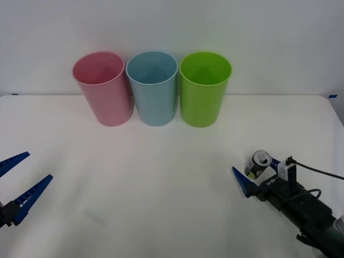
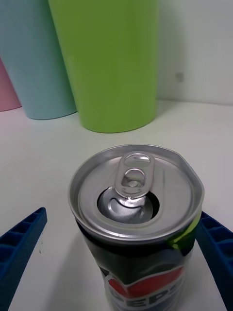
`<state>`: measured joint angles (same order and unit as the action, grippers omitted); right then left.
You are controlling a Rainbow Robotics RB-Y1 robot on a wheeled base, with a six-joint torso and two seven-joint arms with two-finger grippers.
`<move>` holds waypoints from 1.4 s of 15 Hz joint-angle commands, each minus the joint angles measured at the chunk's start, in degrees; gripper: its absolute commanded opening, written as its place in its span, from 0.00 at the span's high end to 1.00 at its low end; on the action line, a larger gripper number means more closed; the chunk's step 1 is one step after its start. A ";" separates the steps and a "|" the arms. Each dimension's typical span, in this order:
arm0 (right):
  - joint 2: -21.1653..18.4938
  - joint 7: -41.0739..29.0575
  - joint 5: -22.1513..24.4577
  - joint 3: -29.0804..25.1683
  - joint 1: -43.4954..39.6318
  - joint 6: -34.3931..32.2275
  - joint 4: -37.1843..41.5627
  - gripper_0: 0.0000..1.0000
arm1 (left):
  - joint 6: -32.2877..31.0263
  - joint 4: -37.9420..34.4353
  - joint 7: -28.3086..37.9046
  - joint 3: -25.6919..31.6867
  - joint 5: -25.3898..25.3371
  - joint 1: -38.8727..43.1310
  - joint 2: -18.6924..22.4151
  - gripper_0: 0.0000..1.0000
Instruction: Grasp the object on the table and drop it into the matching bin: aluminum can to the light blue bin, PET bottle to the pink bin.
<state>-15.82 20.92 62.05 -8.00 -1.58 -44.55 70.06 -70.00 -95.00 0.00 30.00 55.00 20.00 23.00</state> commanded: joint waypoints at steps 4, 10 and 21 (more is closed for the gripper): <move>0.00 0.96 -0.53 0.00 -0.09 -0.10 -0.01 1.00 | 0.00 0.00 0.00 0.00 0.00 0.00 0.00 0.00; 0.00 1.58 -1.14 0.00 -0.09 -1.33 0.08 1.00 | 0.00 0.00 0.00 0.00 0.00 0.00 0.00 0.00; 0.00 -0.71 -2.20 1.14 -0.70 -2.73 7.55 1.00 | 0.00 0.00 0.00 0.00 0.00 0.00 0.00 0.00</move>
<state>-15.82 20.49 59.86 -6.99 -2.25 -47.26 76.81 -70.00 -95.00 0.00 30.00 55.00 20.00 23.00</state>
